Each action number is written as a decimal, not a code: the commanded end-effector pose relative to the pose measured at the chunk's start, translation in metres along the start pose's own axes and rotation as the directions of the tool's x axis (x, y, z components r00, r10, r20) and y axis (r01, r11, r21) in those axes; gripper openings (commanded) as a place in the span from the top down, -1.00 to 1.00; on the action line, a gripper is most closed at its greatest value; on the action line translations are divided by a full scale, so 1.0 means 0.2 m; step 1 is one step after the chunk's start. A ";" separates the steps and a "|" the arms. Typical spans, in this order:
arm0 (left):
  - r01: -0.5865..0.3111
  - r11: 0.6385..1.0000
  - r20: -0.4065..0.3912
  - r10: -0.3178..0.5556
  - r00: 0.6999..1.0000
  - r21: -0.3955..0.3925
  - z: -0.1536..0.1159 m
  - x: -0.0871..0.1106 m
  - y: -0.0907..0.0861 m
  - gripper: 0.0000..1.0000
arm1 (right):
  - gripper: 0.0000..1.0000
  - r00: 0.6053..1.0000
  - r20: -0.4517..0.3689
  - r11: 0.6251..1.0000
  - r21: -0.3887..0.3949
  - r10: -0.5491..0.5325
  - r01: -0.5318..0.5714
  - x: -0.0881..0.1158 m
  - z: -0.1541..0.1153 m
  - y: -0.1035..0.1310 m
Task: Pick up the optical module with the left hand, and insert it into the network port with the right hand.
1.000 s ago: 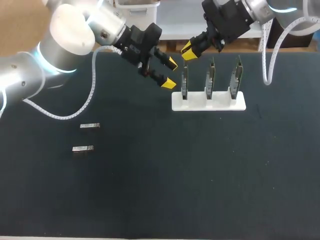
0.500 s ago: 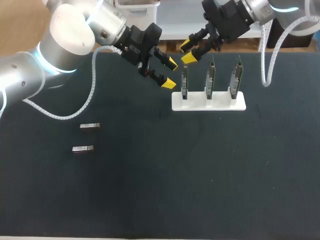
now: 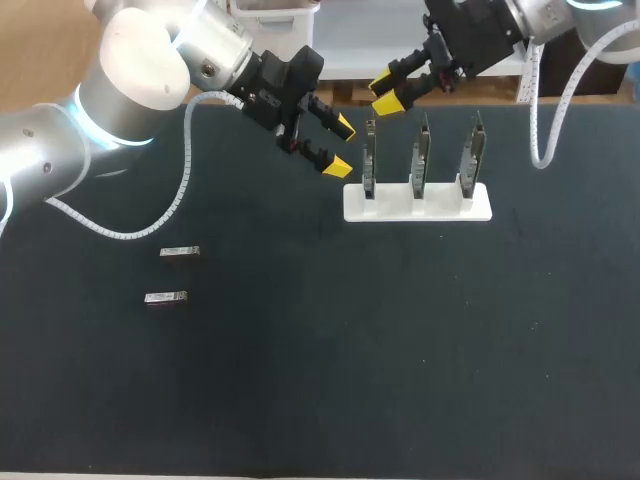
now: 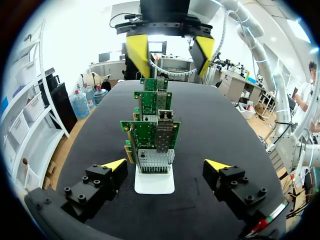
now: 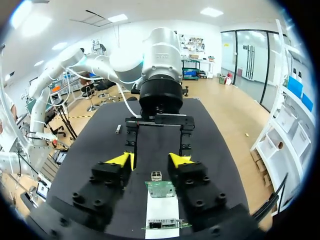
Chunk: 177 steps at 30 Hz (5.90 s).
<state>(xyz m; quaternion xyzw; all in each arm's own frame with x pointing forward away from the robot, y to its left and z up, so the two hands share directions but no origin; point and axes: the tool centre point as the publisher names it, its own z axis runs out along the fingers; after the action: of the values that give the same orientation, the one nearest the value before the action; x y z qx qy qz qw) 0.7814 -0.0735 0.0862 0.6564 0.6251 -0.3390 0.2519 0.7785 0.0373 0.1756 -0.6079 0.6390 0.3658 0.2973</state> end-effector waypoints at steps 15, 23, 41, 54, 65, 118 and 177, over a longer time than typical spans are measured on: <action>-0.001 1.000 -0.003 0.001 1.000 0.004 0.00 0.00 0.01 -1.00 | 1.00 1.000 -0.006 1.000 -0.017 0.023 -0.024 0.05 0.07 -0.06; -0.001 1.000 -0.003 0.001 1.000 0.004 0.00 0.00 0.01 -1.00 | 1.00 0.999 -0.021 0.999 -0.018 0.026 -0.027 0.06 0.09 -0.09; -0.001 1.000 -0.003 0.001 1.000 0.004 0.00 0.00 0.01 -1.00 | 1.00 0.998 -0.055 0.999 -0.025 0.038 -0.040 0.11 0.13 -0.11; -0.001 1.000 -0.003 0.001 1.000 0.004 0.00 0.00 0.01 -1.00 | 1.00 0.995 -0.091 0.999 -0.019 0.043 -0.045 0.15 0.15 -0.09; -0.001 1.000 -0.003 0.001 1.000 0.004 0.00 0.00 0.01 -1.00 | 1.00 0.994 -0.104 0.999 -0.011 0.041 -0.042 0.16 0.16 -0.07; -0.001 1.000 -0.003 0.001 1.000 0.004 0.00 0.00 0.01 -1.00 | 1.00 1.000 -0.013 0.997 -0.078 0.002 -0.003 0.34 -0.38 0.00; -0.061 0.995 -0.197 0.043 0.980 -0.085 -0.26 0.20 -0.11 -1.00 | -1.00 1.000 -0.009 0.999 -0.016 0.029 -0.029 0.35 -0.33 0.01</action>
<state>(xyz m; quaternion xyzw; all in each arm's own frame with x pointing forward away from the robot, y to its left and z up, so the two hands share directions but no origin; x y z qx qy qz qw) 0.7862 -0.0243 0.0837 0.6936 0.6364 -0.2555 0.2207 0.7761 -0.0576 0.1548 -0.6029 0.6455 0.3744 0.2822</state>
